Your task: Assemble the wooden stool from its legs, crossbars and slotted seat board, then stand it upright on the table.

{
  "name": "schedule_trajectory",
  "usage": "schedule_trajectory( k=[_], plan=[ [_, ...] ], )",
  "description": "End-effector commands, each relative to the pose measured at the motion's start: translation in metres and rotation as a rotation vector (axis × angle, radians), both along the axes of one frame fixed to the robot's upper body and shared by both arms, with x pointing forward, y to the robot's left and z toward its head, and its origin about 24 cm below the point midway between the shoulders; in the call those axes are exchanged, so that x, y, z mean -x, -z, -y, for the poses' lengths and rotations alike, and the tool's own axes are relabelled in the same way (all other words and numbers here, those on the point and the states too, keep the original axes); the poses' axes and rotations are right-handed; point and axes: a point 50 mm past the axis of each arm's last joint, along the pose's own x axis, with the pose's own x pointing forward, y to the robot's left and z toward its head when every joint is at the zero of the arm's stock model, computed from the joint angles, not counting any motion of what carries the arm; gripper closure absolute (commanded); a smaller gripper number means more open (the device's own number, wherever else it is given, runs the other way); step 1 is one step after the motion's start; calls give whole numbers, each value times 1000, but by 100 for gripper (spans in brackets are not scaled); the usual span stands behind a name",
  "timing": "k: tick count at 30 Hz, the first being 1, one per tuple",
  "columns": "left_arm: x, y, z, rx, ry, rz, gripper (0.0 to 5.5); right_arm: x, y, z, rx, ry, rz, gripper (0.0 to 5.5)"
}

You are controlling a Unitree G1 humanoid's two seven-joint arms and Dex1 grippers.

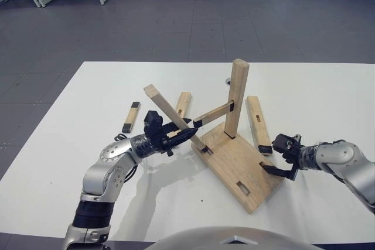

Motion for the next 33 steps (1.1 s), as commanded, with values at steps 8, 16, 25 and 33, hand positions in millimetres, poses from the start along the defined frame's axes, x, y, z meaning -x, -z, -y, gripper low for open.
schedule_trajectory(
  k=[8,16,25,33],
  plan=[
    [7,1,11,17,-30,-20,344,4,9,2,19,28,-24,69],
    [14,8,5,-19,-13,-52,344,3,8,2,23,24,-17,69],
    [0,29,-2,-144,-129,-46,344,3,7,-1,14,15,-7,69],
    [0,31,2,-180,-43,-53,344,3,7,-4,6,9,1,69]
  ],
)
